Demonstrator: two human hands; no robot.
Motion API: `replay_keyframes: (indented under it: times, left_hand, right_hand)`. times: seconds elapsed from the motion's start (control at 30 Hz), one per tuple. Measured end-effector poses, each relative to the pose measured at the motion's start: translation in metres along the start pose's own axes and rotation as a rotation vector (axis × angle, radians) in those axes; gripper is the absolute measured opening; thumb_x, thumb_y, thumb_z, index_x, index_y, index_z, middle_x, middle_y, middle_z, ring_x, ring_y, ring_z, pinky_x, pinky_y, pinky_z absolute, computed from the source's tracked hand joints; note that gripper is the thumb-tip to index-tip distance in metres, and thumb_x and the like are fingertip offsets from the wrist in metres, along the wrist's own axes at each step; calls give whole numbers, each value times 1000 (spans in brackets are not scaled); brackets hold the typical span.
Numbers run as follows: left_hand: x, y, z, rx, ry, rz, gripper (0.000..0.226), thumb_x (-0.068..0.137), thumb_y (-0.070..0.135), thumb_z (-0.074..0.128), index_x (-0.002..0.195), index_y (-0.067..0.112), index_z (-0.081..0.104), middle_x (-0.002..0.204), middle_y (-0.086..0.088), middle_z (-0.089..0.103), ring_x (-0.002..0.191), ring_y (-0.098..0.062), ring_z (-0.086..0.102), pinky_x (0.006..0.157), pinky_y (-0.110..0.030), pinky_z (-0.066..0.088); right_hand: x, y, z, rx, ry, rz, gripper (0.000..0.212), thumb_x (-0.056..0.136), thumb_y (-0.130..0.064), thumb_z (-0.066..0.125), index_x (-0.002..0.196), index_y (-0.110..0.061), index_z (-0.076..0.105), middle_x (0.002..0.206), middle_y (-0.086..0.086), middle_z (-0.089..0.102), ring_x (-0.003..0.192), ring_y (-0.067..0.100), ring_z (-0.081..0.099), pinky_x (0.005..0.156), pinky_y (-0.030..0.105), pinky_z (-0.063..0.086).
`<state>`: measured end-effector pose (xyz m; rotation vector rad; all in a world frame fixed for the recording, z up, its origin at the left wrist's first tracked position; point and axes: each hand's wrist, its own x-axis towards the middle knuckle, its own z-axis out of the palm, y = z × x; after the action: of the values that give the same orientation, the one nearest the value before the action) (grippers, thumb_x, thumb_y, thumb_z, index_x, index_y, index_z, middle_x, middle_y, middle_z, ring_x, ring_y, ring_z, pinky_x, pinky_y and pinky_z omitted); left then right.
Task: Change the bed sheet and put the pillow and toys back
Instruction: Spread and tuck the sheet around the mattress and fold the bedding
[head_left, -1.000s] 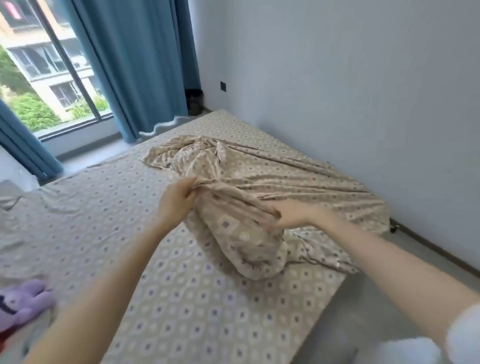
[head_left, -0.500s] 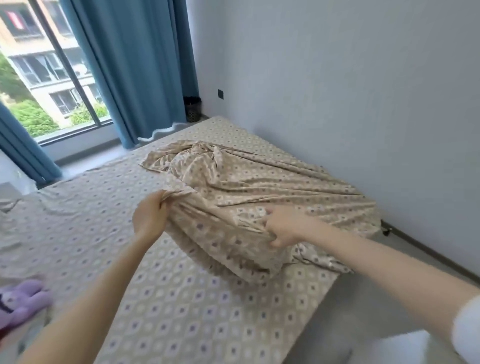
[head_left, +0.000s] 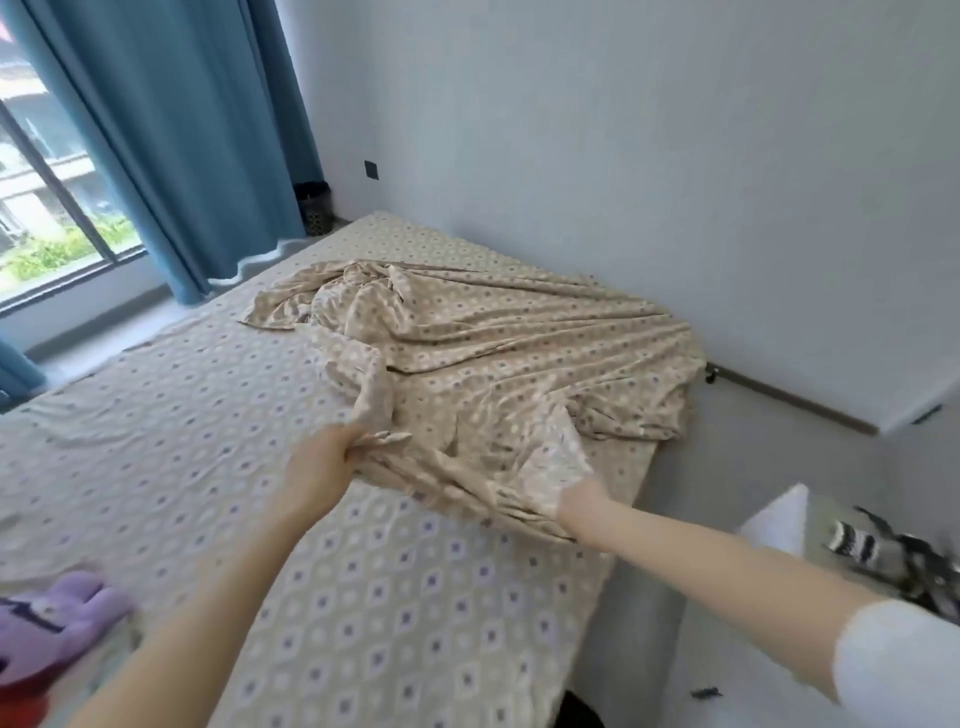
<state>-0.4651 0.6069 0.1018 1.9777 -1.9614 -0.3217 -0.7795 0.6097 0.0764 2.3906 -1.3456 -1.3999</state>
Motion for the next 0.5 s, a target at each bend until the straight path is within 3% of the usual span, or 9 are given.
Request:
replay_keyframes:
  times: [0.1, 0.17, 0.23, 0.3, 0.37, 0.47, 0.5]
  left_hand:
    - [-29, -16, 1, 60, -95, 95, 30, 84, -6, 49, 93, 12, 71, 79, 1, 47, 77, -25, 54, 52, -25, 27]
    - [-54, -25, 0, 98, -204, 188, 32, 82, -9, 48, 90, 11, 72, 85, -7, 53, 86, -32, 56, 62, -33, 37]
    - [-66, -31, 7, 185, -285, 245, 37, 81, -8, 46, 95, 16, 71, 96, -5, 55, 97, -28, 55, 74, -34, 40]
    - [-86, -29, 12, 265, -361, 294, 45, 81, -7, 43, 104, 22, 68, 101, 1, 53, 105, -23, 51, 75, -29, 32]
    - [-100, -25, 18, 309, -420, 329, 52, 81, -9, 40, 111, 25, 65, 105, 2, 53, 110, -22, 48, 74, -28, 24]
    - [-123, -18, 30, 413, -470, 374, 48, 82, -8, 41, 109, 26, 61, 112, 1, 53, 114, -23, 47, 83, -29, 29]
    - [-130, -17, 33, 460, -471, 378, 44, 83, -6, 41, 107, 25, 61, 115, 1, 52, 115, -23, 46, 87, -29, 31]
  right_hand:
    - [-26, -40, 13, 104, -77, 196, 39, 88, 3, 49, 124, -7, 61, 127, 8, 59, 107, 31, 64, 66, 36, 52]
    - [-48, -68, 24, 190, -160, 312, 40, 86, 4, 50, 123, -7, 62, 123, 5, 62, 105, 26, 65, 57, 33, 49]
    - [-57, -82, 35, 248, -212, 371, 39, 86, 3, 51, 122, -8, 63, 121, 3, 64, 105, 24, 66, 51, 30, 49]
    - [-74, -100, 47, 342, -292, 412, 39, 88, 2, 51, 125, -8, 61, 123, 5, 63, 107, 24, 65, 53, 31, 54]
    - [-91, -116, 59, 299, -328, 385, 48, 90, 4, 47, 135, -12, 51, 117, 7, 65, 101, 24, 67, 70, 31, 57]
    - [-108, -141, 84, 85, -318, 227, 73, 88, 3, 45, 149, -20, 11, 98, 8, 69, 79, 23, 69, 72, 30, 56]
    - [-113, -147, 92, 22, -320, 174, 65, 88, 0, 46, 145, -17, 17, 105, 7, 68, 84, 24, 69, 75, 31, 56]
